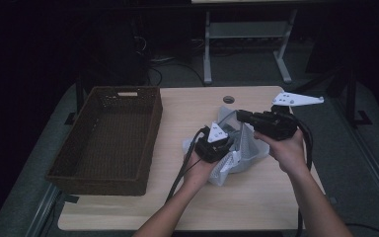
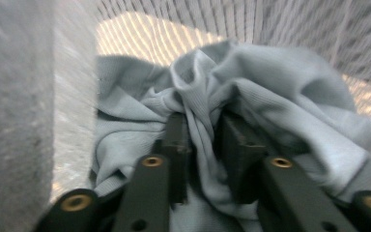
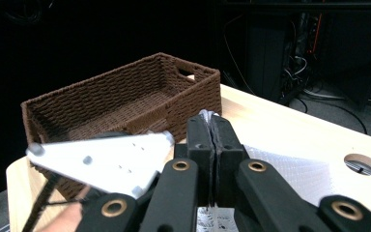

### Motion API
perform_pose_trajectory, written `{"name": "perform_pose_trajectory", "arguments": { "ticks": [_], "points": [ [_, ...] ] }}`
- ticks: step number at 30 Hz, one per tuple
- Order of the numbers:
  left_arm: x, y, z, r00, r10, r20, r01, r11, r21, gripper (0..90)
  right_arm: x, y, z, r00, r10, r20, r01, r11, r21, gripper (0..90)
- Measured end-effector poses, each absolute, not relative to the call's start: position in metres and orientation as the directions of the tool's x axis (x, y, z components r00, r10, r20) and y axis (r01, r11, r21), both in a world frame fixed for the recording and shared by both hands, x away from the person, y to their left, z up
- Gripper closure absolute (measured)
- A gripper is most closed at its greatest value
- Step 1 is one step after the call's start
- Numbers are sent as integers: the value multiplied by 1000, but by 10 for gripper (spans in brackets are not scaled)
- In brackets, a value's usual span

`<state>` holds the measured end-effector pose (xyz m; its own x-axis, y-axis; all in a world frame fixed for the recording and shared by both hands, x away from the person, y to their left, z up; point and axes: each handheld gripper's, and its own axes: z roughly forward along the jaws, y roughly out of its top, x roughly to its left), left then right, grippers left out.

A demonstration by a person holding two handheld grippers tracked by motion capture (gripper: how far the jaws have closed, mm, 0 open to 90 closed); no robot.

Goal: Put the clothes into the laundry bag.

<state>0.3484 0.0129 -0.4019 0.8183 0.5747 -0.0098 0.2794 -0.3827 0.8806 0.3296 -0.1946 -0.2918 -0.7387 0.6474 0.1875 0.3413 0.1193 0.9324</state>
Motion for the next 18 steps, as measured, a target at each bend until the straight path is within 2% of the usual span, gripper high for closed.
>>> {"name": "perform_pose_trajectory", "arguments": {
  "ticks": [7, 10, 14, 18],
  "points": [
    [339, 33, -377, 831, 554, -45, 265, -325, 908, 525, 334, -199, -295, -725, 664, 184, 347, 121, 930, 879],
    [333, 49, -363, 833, 552, -35, 252, -322, 913, 497, 336, -202, -297, -718, 670, 187, 351, 117, 929, 879],
    [328, 73, -351, 801, 598, 17, 228, -331, 916, 485, 338, -205, -299, -720, 669, 184, 362, 136, 922, 877],
    [338, 87, -352, 782, 623, 5, 267, -342, 901, 454, 337, -204, -300, -729, 660, 181, 364, 149, 920, 877]
  ]
}}
